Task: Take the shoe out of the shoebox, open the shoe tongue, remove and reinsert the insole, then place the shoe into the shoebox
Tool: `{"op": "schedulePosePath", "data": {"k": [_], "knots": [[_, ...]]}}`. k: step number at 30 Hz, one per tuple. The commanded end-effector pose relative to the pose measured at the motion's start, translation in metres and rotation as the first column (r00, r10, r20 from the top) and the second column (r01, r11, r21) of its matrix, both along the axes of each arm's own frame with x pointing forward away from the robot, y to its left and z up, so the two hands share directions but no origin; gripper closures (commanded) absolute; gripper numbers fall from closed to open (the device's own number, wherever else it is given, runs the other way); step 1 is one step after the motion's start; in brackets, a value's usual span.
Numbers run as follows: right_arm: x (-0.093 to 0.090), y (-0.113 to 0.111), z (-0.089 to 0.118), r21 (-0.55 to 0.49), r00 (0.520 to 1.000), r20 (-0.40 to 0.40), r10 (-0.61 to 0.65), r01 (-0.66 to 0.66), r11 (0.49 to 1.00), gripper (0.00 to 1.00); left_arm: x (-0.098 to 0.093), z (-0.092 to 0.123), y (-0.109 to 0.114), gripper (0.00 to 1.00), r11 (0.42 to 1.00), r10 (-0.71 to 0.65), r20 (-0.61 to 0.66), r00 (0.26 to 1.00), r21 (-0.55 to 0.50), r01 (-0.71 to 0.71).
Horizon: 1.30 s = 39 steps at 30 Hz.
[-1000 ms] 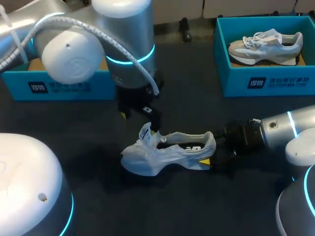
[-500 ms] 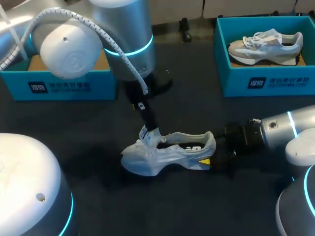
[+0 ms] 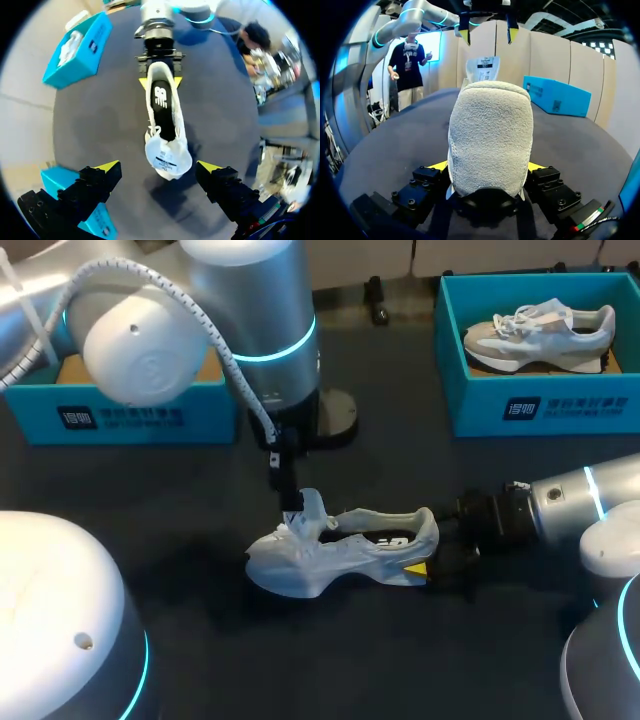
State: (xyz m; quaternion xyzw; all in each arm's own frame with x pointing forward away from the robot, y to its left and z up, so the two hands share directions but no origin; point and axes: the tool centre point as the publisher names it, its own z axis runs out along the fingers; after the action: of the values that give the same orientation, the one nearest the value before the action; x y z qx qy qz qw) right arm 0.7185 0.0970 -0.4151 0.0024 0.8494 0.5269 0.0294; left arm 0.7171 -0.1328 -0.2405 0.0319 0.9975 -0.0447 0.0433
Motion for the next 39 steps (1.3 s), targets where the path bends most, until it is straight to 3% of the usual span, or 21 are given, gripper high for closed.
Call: {"op": "schedulePosePath", "data": {"k": [1,2,3,4,5,6,15,23,39], "knots": [[0.001,0.0,0.0,-0.006,1.0,-0.002,0.001,-0.001,1.0,1.0,0.001,0.001,-0.007,0.0,1.0,0.015,-0.02,1.0,-0.011,-0.015],[0.001,0.0,0.0,-0.006,1.0,-0.002,0.001,-0.001,1.0,1.0,0.001,0.001,-0.012,0.09,0.999,0.029,-0.028,0.999,-0.019,-0.03],[0.001,0.0,0.0,-0.006,1.0,-0.002,0.001,-0.001,1.0,1.0,0.001,0.002,-0.015,0.51,0.999,0.032,-0.027,0.999,-0.026,-0.032],[0.001,0.0,0.0,-0.006,1.0,-0.002,0.001,-0.001,1.0,1.0,-0.001,0.001,-0.019,0.69,0.999,0.029,-0.023,0.999,-0.023,-0.03],[0.001,0.0,0.0,-0.006,1.0,-0.002,0.001,-0.001,1.0,1.0,-0.001,0.0,-0.023,0.96,0.999,0.042,-0.032,0.999,-0.032,-0.043],[0.001,0.0,0.0,-0.006,1.0,-0.002,0.001,-0.001,1.0,1.0,-0.002,-0.001,-0.026,1.0,0.999,0.045,-0.035,0.998,-0.027,-0.046],[0.001,0.0,0.0,-0.006,1.0,-0.002,0.001,-0.001,1.0,1.0,-0.009,-0.017,-0.059,1.0,0.995,0.062,-0.083,0.995,-0.072,-0.068],[0.001,0.0,0.0,-0.006,1.0,-0.002,0.001,-0.001,1.0,1.0,-0.022,-0.049,-0.087,1.0,0.996,-0.018,-0.063,0.998,-0.086,0.013],[0.001,0.0,0.0,-0.006,1.0,-0.002,0.001,-0.001,1.0,1.0,-0.016,-0.105,-0.102,1.0,0.998,-0.056,-0.097,0.994,-0.046,0.052]]}}
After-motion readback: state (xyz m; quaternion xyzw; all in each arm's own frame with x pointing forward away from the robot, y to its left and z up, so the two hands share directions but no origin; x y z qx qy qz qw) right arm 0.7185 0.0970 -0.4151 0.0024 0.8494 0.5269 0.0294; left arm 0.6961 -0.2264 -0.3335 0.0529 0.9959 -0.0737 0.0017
